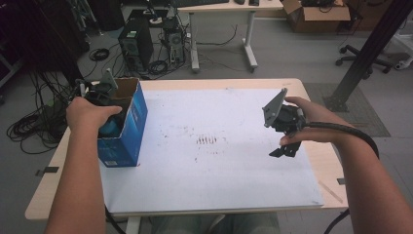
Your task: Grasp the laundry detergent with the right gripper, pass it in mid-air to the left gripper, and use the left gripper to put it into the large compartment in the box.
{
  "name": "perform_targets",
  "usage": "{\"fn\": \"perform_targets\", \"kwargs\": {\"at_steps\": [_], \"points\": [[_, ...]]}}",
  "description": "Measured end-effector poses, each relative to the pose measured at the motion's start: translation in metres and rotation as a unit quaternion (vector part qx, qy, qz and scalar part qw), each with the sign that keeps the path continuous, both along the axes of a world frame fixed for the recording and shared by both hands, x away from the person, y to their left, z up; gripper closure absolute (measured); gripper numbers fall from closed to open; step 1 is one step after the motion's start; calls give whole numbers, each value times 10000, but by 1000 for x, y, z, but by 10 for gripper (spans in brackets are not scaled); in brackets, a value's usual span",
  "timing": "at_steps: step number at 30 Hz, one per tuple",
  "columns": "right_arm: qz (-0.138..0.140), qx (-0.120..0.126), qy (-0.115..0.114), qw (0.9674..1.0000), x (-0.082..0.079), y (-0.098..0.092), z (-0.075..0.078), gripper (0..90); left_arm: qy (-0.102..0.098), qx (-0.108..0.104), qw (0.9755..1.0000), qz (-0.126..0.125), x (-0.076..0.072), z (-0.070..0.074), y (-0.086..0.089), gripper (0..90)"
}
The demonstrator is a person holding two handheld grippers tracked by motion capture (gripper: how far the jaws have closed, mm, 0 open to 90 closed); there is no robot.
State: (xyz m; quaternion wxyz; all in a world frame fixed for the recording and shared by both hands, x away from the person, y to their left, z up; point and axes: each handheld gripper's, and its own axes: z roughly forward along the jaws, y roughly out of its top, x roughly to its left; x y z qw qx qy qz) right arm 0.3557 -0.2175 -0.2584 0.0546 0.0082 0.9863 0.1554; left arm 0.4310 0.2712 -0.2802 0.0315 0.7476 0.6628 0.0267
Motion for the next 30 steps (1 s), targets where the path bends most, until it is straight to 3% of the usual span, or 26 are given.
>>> {"fn": "perform_targets", "kwargs": {"at_steps": [12, 19, 30], "points": [[10, -5, -1, 10000, 0, 1, 0, 34, 29, -2, 10000, -65, -1, -1, -1, 357], [3, 19, 15, 10000, 1, 0, -3, 34, 86, 2, 9999, -69, 1, -2, -3, 282], [4, 13, 9, 10000, 0, 0, -2, 34, -8, 71, 9999, -83, -3, 4, -5, 285]]}}
